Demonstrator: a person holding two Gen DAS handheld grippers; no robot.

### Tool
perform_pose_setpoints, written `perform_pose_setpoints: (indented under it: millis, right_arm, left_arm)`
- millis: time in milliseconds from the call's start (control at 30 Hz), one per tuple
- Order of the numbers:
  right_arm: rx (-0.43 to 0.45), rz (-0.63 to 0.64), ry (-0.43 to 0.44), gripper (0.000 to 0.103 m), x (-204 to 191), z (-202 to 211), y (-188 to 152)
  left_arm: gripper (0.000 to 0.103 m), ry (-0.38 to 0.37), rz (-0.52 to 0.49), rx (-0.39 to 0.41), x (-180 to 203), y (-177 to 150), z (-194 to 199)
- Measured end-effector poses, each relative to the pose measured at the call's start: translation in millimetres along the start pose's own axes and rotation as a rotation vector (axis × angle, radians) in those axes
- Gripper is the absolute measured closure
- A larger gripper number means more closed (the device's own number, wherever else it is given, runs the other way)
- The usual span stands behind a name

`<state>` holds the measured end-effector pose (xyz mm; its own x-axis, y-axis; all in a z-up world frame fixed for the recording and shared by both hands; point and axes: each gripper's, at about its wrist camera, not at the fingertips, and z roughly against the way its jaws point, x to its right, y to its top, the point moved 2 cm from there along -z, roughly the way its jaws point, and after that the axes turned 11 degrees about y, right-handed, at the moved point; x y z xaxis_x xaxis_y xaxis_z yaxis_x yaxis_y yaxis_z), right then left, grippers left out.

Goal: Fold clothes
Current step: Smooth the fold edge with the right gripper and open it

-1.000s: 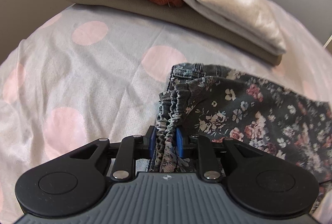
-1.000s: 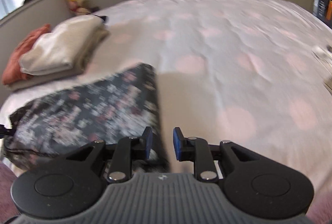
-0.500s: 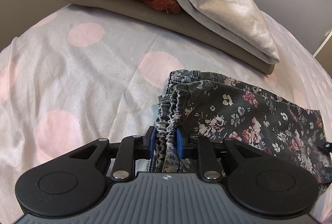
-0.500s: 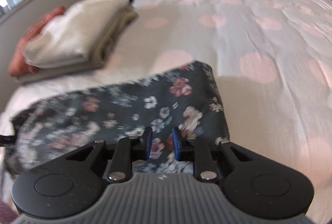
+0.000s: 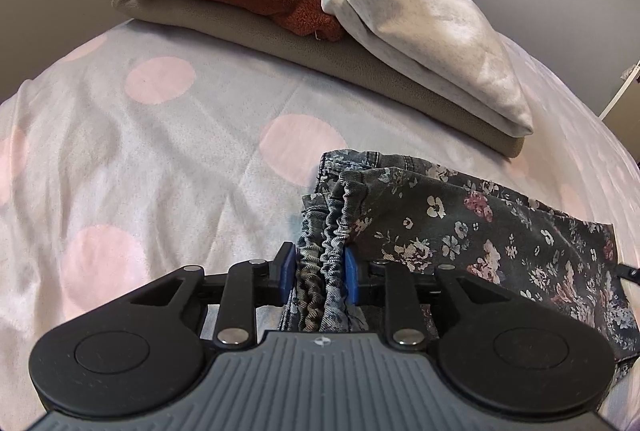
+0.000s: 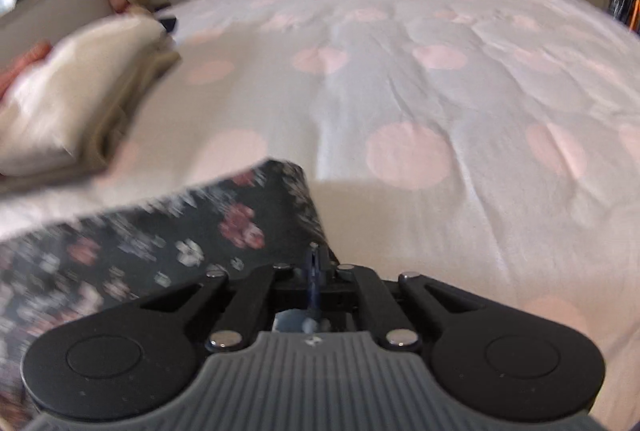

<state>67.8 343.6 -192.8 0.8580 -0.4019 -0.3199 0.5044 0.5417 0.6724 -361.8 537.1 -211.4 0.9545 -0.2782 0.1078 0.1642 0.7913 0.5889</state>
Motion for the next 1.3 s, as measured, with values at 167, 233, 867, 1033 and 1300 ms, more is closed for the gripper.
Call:
perform_pose_setpoints:
  millis: [167,233,867,1033,1300]
  right_arm:
    - [-0.012,0.1,0.094,0.097,-33,-6,10]
    - [-0.042,0.119,0.083,0.097,-37,-19,11]
    - [-0.127,0.201,-0.072,0.096,-7,0,21]
    - [-0.161,0.268,0.048,0.096,-44,29,-12]
    - [-0.246,0.265,0.012,0.101,-16,22,-64]
  left_arm:
    - [0.08,0.078,0.022,-0.02,11,0,-2]
    - [0.079,0.121,0.025,-0.033,17,1,-2]
    - [0.079,0.224,0.038,-0.043,30,-1,-3]
    - [0.078,0.241,0.03,-0.039,32,-2,-2]
    - [0.072,0.229,0.035,-0.054,26,-3,6]
